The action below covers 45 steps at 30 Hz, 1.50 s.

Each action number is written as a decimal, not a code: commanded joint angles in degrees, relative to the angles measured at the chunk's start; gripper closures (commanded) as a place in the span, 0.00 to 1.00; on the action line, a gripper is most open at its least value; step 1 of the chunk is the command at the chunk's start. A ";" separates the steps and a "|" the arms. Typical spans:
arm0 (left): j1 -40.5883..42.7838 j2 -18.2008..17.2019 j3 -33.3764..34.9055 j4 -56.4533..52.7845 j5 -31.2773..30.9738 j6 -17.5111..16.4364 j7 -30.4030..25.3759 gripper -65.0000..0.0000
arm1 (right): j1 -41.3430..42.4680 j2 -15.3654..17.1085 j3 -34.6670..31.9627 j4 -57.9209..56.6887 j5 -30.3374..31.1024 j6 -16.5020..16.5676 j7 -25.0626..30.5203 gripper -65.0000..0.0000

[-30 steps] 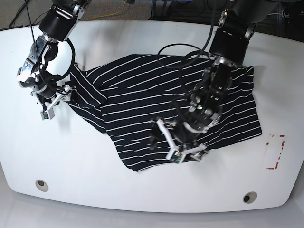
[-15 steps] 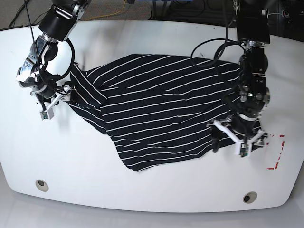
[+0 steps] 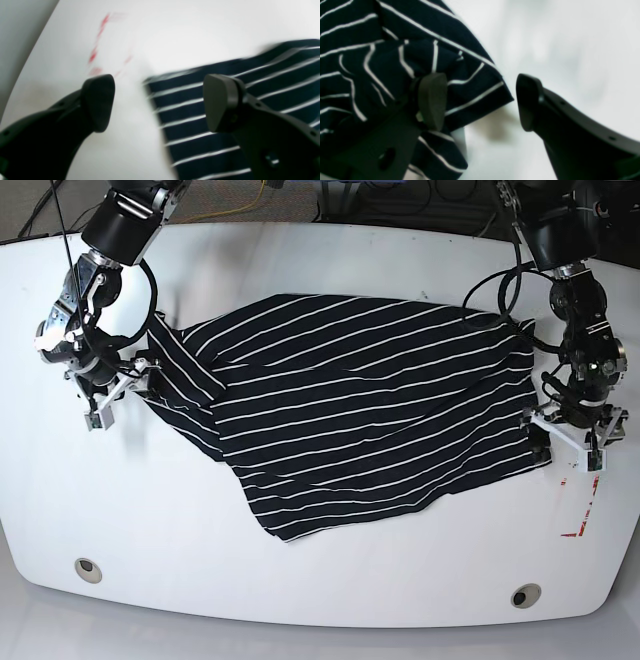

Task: Layout the t-shirt on the table in an organized manner, then fold the t-shirt properly
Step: 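Drag the grasped fabric with the left gripper out to the shirt's edge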

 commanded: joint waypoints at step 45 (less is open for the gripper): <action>-12.99 -0.19 1.63 -30.18 -1.12 -0.71 -5.79 0.20 | 0.54 1.29 0.16 1.24 1.15 0.08 1.07 0.36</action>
